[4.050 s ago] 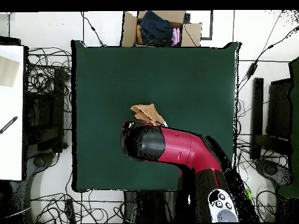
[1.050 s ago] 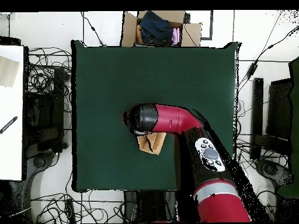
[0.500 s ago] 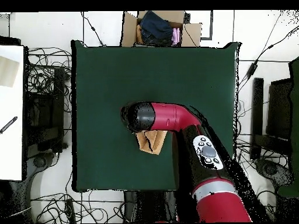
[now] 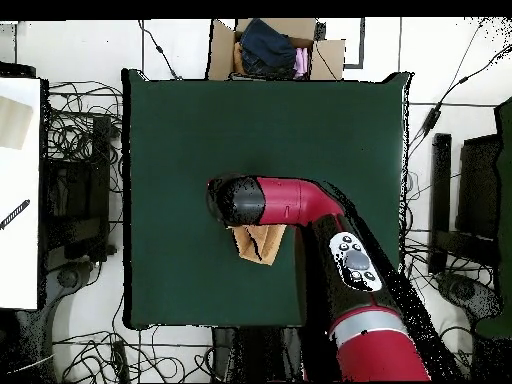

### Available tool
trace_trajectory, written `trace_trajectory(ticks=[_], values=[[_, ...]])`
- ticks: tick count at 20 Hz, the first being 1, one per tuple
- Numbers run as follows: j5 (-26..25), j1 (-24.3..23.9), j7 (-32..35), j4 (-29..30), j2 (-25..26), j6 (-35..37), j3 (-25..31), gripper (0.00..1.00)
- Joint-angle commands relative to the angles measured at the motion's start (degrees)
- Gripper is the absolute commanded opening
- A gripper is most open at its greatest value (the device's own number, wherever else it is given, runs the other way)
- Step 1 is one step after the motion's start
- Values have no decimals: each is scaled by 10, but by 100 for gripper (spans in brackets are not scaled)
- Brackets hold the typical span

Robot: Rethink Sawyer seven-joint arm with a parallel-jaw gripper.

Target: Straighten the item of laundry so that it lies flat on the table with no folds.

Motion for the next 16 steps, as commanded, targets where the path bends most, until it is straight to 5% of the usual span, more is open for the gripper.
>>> trace_trajectory(ticks=[1,16], values=[[-48,-1,24,34,11,-57,26,100],[-60,-2,43,49,29,-87,19,100]])
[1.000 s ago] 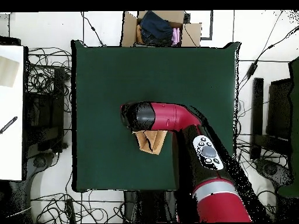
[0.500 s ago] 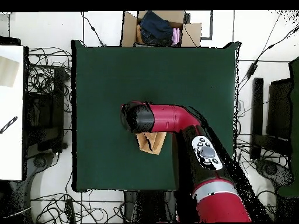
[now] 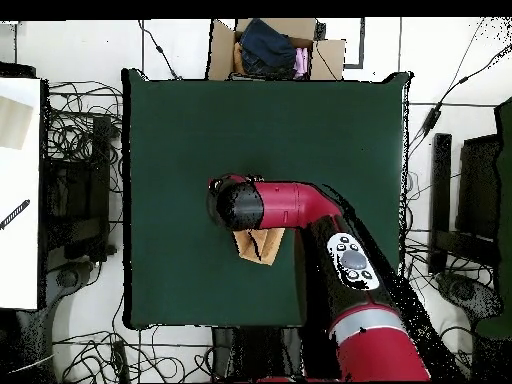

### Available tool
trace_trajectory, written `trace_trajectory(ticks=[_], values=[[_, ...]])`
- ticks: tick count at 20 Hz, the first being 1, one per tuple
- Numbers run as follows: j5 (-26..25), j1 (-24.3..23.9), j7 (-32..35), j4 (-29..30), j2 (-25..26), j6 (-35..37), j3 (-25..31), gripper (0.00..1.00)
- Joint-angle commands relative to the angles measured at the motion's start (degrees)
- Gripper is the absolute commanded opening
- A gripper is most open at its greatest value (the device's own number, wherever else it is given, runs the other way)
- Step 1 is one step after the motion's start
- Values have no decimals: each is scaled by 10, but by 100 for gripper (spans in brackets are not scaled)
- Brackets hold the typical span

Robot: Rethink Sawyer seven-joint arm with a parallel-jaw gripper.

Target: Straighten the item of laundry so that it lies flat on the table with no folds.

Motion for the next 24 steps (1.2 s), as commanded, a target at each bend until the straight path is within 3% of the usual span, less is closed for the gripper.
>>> trace_trajectory(ticks=[1,24], values=[[-34,-2,44,46,23,-44,18,100],[-38,6,65,99,34,-94,-4,100]])
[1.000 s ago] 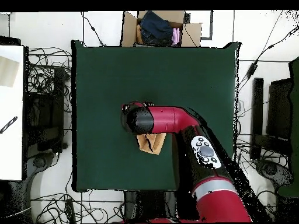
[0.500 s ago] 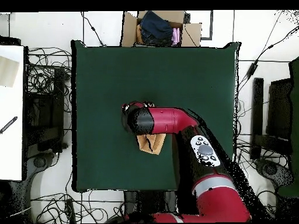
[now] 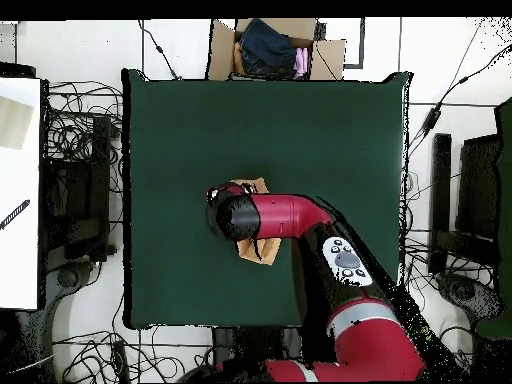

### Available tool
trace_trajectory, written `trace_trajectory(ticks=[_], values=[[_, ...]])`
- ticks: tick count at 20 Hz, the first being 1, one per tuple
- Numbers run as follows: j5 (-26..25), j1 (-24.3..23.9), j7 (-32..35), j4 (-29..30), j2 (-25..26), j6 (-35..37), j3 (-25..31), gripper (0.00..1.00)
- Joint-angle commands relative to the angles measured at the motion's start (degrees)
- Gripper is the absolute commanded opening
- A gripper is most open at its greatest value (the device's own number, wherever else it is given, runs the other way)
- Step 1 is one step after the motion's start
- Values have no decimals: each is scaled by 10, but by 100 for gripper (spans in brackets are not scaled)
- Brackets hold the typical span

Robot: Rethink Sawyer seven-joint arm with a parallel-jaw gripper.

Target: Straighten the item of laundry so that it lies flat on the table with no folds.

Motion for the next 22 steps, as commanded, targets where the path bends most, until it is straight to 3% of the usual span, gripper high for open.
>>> trace_trajectory(ticks=[1,12,22], values=[[-39,7,65,67,11,-37,-5,100],[-37,8,64,72,15,-52,-10,100],[-34,-11,27,34,29,-5,10,100]])
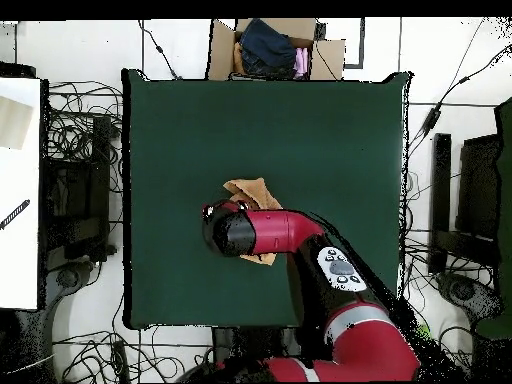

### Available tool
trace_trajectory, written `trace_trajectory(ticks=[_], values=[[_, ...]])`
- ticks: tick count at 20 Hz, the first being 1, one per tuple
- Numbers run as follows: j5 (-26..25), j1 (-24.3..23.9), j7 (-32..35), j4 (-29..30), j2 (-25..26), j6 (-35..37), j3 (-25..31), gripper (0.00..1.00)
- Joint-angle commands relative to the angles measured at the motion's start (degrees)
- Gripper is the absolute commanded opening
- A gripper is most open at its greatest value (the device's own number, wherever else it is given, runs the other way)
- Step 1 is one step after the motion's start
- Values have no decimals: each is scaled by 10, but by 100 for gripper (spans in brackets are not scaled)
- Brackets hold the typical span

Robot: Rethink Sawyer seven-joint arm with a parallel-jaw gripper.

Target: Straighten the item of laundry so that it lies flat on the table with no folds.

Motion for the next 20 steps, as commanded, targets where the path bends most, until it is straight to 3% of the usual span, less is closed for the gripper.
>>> trace_trajectory(ticks=[1,20], values=[[-31,-15,22,-10,27,18,14,100],[-38,-59,-9,-17,29,43,41,100]])
